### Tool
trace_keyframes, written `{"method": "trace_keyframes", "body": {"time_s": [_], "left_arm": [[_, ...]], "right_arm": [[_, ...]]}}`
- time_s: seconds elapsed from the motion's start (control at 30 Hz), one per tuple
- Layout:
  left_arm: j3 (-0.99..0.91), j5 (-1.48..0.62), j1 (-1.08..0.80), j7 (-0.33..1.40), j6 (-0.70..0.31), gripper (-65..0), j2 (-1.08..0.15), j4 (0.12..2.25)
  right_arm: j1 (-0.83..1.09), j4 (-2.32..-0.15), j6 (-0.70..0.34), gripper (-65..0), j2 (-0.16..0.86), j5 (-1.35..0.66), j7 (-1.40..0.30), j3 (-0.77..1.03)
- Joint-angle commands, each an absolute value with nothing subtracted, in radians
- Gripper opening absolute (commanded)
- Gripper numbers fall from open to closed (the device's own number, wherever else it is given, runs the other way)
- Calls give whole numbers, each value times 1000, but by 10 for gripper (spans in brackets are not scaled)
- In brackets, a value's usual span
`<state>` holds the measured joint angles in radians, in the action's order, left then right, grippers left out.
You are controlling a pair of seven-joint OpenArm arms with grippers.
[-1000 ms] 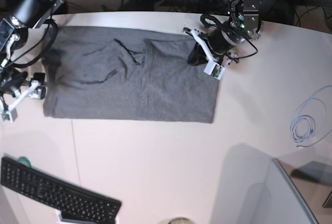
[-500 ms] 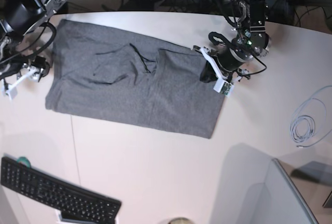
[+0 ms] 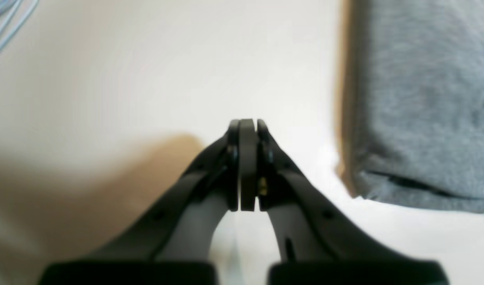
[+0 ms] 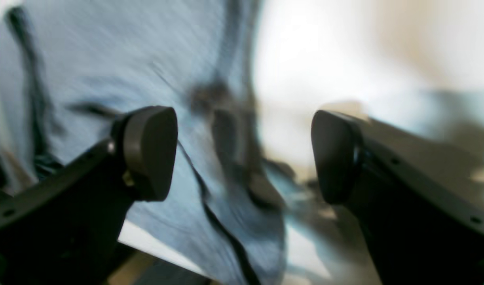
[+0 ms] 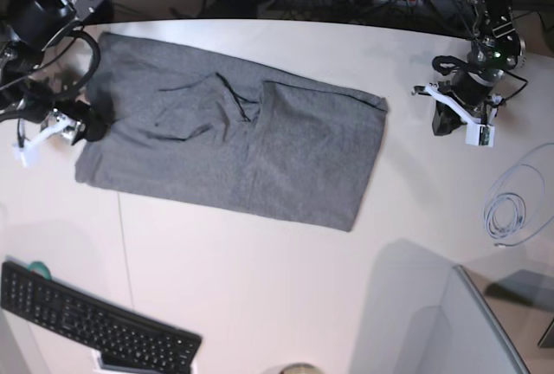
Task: Layout the t-shirt on the table in an organized manner, then fold the t-shirt properly
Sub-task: 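Pull the shirt corners outward with both grippers to square the fold, then grasp the grey shirt's two short ends with both grippers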
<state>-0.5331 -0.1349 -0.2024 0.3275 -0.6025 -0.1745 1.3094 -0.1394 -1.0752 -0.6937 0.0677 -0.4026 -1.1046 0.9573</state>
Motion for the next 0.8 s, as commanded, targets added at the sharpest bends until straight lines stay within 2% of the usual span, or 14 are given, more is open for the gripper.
{"method": "trace_keyframes", "body": {"time_s": [0.0, 0.17, 0.27, 0.5, 0.77], "left_arm": [[-539, -165, -196, 306, -608, -650, -189, 1317], [-532, -214, -191, 306, -608, -650, -214, 1311], [-529, -203, -151, 306, -608, -650, -208, 1305], [-526, -203, -42, 306, -608, -650, -206, 1150], [-360, -203, -27, 245, -602, -650, -211, 1086]], "right_arm": [[-145, -1053, -698, -150, 97, -384, -1112, 949], [-142, -1017, -698, -150, 96, -386, -1110, 869], [-139, -1017, -698, -152, 58, -386, -1116, 835], [-111, -1017, -698, -155, 18, -386, -1115, 774], [-87, -1018, -698, -156, 22, -384, -1115, 768]]}}
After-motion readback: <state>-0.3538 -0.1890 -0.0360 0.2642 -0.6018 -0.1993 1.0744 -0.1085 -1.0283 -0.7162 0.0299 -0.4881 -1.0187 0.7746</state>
